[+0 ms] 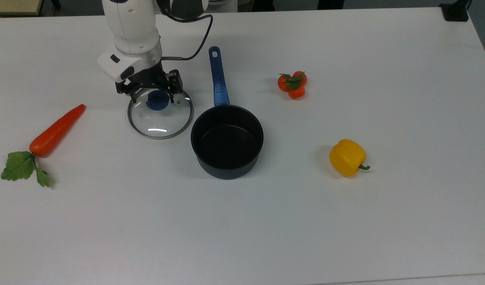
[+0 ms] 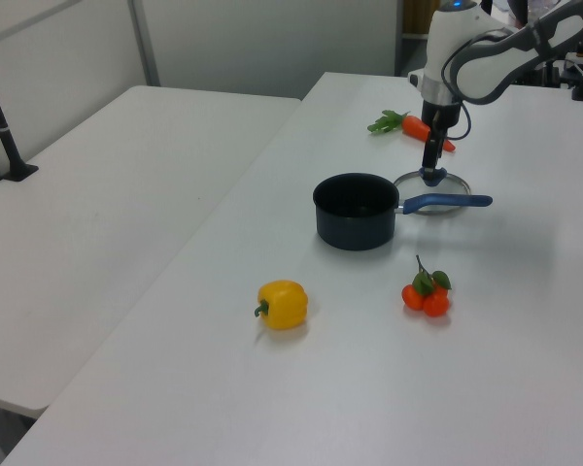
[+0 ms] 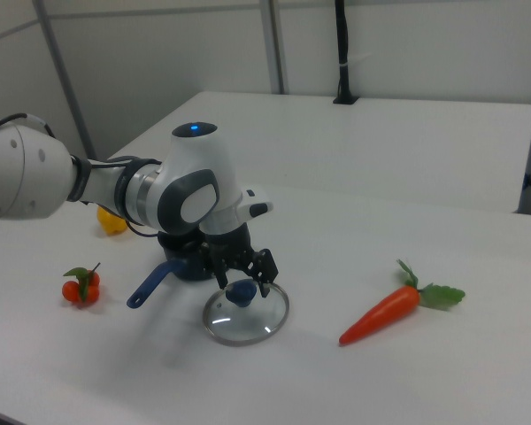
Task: Close lid
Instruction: 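Close the gripper on the blue knob of the glass lid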
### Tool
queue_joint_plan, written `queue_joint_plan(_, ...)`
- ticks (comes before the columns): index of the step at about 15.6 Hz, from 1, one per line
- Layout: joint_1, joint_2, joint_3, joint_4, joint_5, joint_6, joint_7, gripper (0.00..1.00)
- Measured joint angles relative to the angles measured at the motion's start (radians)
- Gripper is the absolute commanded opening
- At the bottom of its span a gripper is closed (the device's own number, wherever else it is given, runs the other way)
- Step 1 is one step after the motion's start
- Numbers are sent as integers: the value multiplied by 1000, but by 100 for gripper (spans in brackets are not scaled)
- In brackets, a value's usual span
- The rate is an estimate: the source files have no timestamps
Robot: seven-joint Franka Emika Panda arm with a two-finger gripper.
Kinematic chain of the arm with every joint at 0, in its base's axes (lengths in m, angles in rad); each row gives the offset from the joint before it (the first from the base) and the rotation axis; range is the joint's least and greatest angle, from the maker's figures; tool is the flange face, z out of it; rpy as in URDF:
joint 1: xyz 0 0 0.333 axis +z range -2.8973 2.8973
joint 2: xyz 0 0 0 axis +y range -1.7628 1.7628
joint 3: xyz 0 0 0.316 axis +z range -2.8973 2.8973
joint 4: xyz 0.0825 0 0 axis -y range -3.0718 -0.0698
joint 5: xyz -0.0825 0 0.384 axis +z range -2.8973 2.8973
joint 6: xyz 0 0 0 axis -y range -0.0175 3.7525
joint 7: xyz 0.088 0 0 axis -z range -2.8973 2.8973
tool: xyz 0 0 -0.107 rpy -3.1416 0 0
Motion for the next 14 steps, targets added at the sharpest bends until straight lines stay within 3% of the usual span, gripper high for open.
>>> queue_joint_plan(2, 2, 6, 1, 0, 0, 1, 0, 100)
queue_joint_plan(6, 2, 6, 1, -3, 0, 1, 1, 89)
queue_joint_plan(14, 2, 5, 2, -10, 0, 1, 53, 51)
